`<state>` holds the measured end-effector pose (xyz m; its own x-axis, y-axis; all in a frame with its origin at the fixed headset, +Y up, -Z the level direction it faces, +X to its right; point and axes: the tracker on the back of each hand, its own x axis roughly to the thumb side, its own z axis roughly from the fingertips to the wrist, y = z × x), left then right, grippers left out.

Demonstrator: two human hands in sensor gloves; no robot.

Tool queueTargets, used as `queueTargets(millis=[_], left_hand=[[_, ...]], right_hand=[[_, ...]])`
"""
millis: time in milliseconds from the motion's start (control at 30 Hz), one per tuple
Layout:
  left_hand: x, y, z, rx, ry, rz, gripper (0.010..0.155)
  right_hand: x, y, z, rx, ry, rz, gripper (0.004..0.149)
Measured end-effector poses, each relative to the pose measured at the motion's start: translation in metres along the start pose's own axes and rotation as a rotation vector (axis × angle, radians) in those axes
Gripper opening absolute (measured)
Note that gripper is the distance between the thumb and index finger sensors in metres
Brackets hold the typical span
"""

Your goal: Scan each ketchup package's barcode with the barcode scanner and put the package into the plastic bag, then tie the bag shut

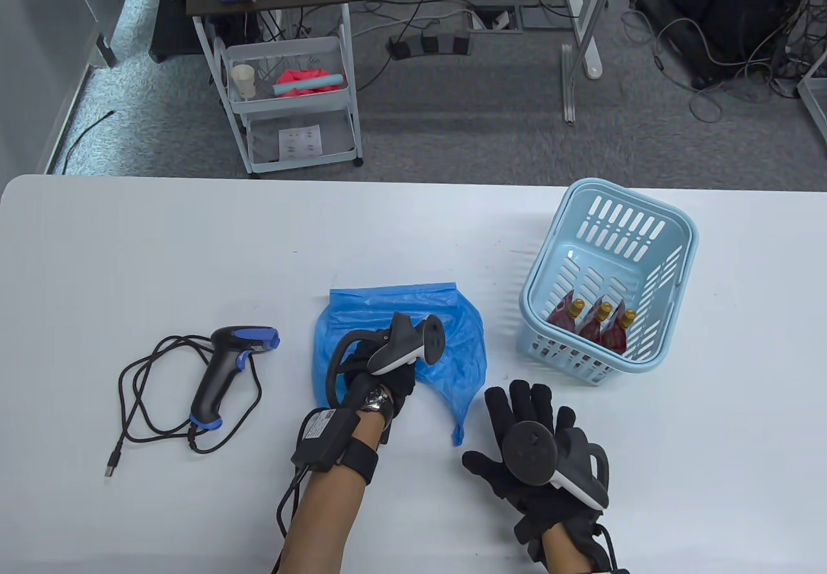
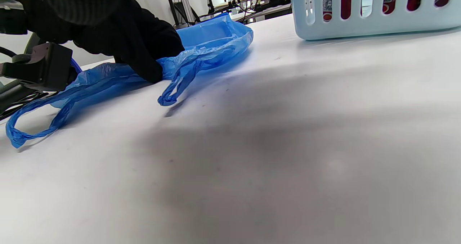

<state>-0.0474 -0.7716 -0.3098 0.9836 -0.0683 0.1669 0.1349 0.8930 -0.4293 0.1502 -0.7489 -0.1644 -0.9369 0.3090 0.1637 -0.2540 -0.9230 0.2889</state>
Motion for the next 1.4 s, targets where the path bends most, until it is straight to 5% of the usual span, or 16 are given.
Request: queueTargets(millis=[200,600,1033,1400], left_hand=[[0.001,0.0,-0.003,0.019,0.022,-0.01,0.04],[-0.014,0.027,0.012,0.082,0.018,0.058,0.038],[-0.03,0.077,0.063,0.269,-0.055,0.01,0.038],[-0.033,0.088,0.129,0.433,-0.193,-0.107,0.038]], right_hand=[[0.001,0.001,0.0,0.004,-0.012,-0.013,0.092],[0.001,0.001,0.002,-0.003,-0.029,-0.027,0.092],[0.002,0.001,0.002,0.005,-0.021,-0.013,0.092],[0.002,0.001,0.002,0.008,0.004,0.028,0.092]])
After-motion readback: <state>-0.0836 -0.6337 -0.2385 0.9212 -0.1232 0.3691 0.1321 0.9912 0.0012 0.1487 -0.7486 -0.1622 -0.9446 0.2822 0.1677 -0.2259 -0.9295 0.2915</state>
